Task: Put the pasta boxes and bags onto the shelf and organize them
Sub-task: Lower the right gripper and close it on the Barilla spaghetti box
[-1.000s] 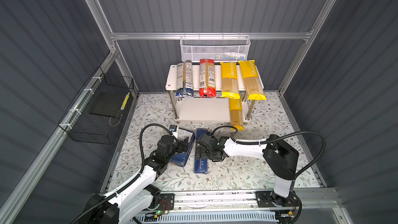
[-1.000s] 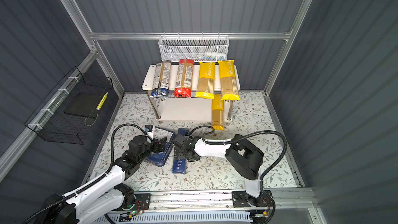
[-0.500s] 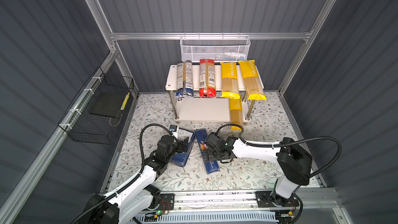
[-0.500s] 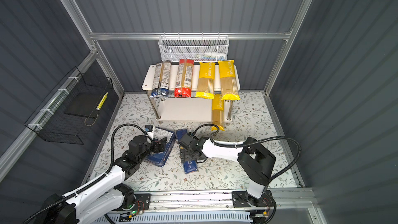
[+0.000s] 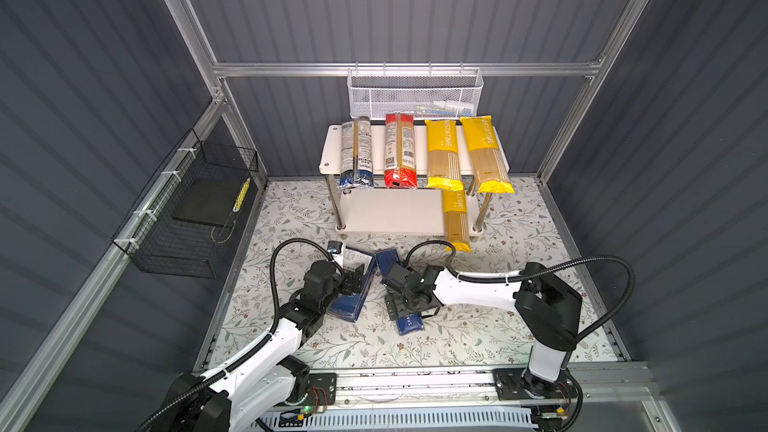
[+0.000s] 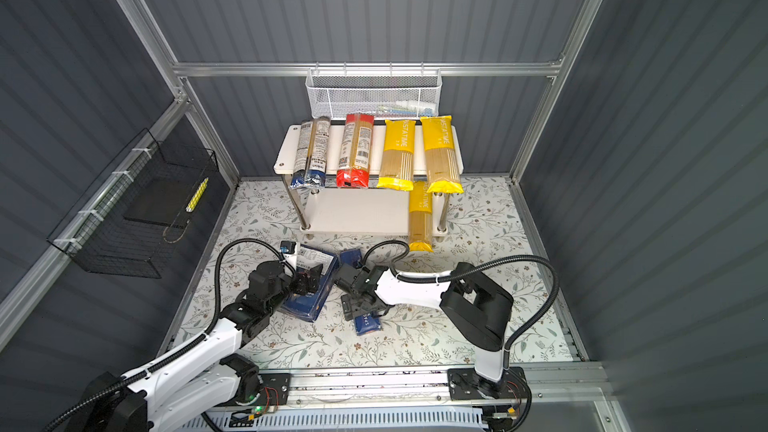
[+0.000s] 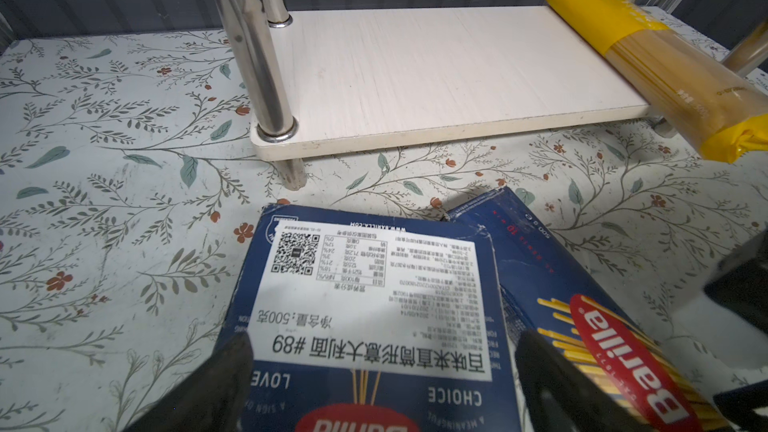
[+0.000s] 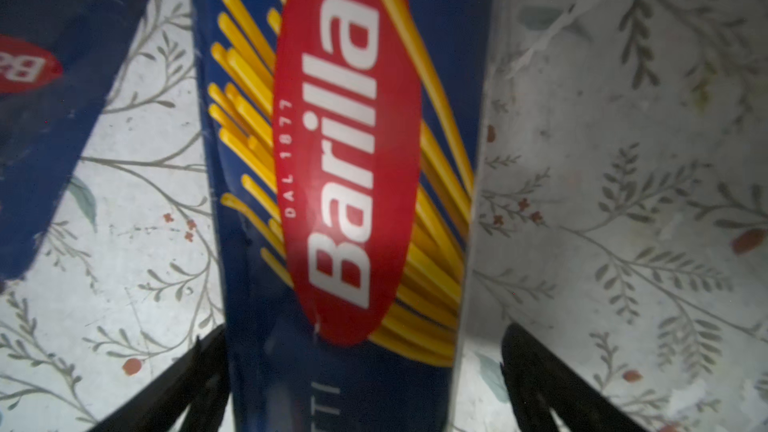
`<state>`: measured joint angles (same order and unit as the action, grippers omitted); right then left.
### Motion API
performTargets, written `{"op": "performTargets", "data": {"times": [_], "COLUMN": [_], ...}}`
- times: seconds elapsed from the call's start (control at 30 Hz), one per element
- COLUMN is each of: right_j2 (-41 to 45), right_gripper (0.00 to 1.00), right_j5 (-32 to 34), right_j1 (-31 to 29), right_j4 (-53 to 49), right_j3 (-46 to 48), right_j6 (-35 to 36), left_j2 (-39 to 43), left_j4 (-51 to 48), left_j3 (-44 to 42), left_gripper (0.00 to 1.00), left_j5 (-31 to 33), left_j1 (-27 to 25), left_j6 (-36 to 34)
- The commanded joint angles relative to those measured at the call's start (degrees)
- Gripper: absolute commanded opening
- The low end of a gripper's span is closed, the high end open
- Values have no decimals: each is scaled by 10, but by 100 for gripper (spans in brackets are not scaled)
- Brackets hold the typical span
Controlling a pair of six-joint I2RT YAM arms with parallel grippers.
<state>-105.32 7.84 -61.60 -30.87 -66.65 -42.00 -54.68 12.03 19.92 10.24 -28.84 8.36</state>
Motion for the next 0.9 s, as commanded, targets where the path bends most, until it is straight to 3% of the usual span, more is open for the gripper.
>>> {"op": "performTargets", "data": {"times": [0.0,0.43,0.87], "right_j2": [-11,-36,14], "right_gripper": [99,99,82], "right_j5": [0,16,57], "right_j1": [-4,-2,-2], "right_j4": [-6,-52,-23], "right_j3": [-12,-23,13], "right_j6": [-5,9,0], "left_j2": [-5,-14,-21], "left_j4": [6,8,6], "left_j3": [15,19,23], "left_gripper": [99,99,99], "left_j5": [-8,-12,-13], "left_j1": [-3,-3,-3], "left_j6": [1,-1,-3]}}
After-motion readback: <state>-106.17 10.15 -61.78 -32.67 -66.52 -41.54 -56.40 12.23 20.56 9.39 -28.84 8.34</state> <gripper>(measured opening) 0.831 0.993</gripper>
